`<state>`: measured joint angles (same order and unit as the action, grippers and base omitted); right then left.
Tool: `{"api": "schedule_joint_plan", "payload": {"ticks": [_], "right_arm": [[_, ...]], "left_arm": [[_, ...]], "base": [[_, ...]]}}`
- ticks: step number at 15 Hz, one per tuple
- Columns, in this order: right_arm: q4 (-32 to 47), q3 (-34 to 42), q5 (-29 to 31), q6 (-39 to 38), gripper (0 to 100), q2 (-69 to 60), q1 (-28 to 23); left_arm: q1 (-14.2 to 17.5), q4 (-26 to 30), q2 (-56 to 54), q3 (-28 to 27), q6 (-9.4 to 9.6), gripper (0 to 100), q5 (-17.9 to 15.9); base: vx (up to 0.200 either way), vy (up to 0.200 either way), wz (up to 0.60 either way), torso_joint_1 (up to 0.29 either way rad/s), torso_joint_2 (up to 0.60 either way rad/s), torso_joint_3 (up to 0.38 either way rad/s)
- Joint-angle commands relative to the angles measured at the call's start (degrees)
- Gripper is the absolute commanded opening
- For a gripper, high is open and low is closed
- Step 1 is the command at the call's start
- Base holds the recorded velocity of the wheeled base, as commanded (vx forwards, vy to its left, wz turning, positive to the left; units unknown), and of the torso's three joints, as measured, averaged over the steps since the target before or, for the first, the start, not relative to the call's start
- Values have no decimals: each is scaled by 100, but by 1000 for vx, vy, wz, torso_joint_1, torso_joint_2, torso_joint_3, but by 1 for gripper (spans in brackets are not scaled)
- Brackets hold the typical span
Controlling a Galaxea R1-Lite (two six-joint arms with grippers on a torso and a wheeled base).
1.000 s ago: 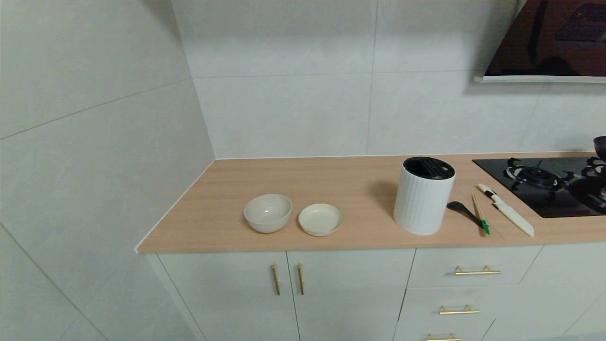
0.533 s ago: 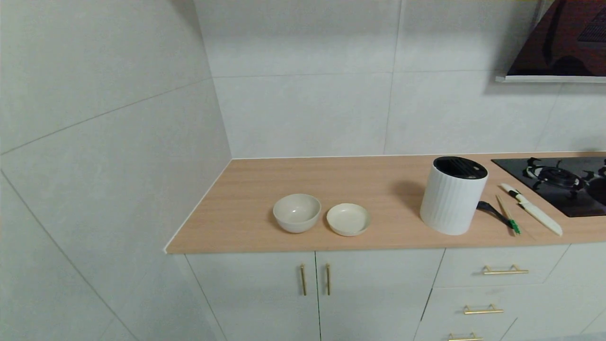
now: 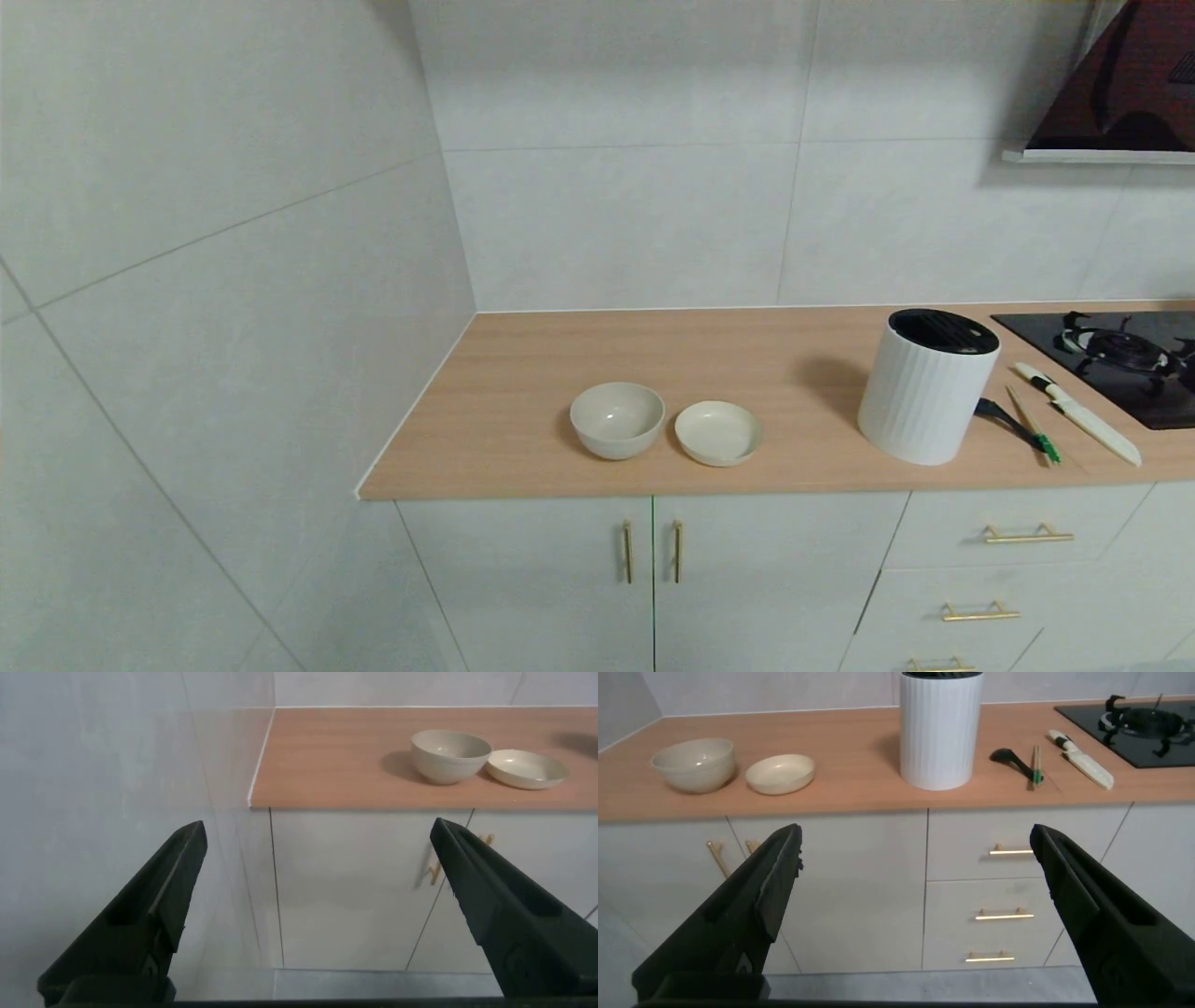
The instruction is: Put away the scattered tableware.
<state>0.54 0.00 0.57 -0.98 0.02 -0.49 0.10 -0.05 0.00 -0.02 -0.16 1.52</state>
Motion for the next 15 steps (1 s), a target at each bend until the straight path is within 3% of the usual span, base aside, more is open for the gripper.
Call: {"api": "schedule_joint_plan", "payload": {"ticks": [1,8,15], "right_arm": [[-1,0,-5,1,100,6,5],[-1,0,4,1,100,6,5],[-1,0,4,1,100,6,5]], "left_arm": [[-1,-4,0,2,7,100,6],[-1,-4,0,2,-2,100,6],[8,-4,0,2,-2,100,6]], "base": [[0,0,0,0,0,0],[0,0,0,0,0,0],[0,0,0,-152,326,176]]}}
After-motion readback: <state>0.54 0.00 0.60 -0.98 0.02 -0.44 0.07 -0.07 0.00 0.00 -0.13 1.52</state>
